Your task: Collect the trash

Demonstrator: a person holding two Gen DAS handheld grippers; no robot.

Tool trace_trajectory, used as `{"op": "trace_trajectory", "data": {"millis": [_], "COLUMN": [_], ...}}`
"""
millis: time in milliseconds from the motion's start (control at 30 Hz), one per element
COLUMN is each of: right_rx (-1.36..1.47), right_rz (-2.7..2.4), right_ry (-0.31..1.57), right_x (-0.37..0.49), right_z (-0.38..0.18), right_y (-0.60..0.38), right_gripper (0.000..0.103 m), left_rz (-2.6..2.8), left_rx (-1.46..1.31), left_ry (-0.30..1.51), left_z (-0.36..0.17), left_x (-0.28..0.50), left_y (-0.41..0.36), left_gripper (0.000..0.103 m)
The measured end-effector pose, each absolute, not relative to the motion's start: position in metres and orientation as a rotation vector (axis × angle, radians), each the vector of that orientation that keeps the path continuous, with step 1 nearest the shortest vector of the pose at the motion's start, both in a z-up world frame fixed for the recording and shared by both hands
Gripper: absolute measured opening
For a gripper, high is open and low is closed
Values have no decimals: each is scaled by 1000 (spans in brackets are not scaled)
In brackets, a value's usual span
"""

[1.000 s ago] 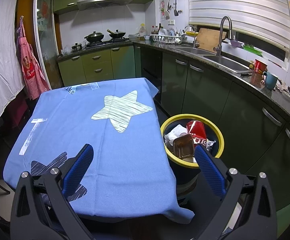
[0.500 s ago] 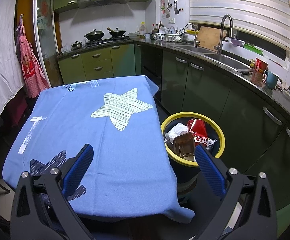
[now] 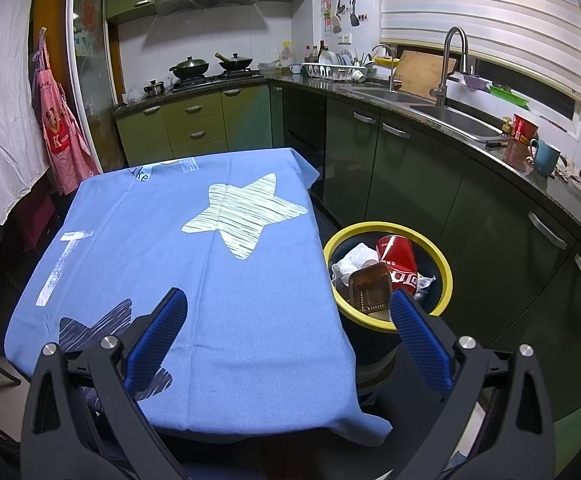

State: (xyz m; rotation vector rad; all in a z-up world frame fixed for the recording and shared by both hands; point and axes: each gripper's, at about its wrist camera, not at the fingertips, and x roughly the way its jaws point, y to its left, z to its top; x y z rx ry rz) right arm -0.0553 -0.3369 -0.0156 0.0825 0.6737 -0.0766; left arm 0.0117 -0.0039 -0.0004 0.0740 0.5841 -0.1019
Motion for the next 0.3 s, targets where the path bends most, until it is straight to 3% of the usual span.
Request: {"op": "trace_trajectory", "data": {"millis": [133,300], "right_rx": [82,84], "right_rz": [-76,-58], "right_ry": [679,692], "right_x": [-54,-47], "right_z": [-18,-24], "right_y": [-336,-334], "right_gripper": [97,97], "left_rz": [-95,-89], "left_rx": [85,107], "left_ry": [600,626], "left_z": [-3,-10], "left_x": [15,22], "left_y": [-6,-6], "left_gripper": [99,99]}}
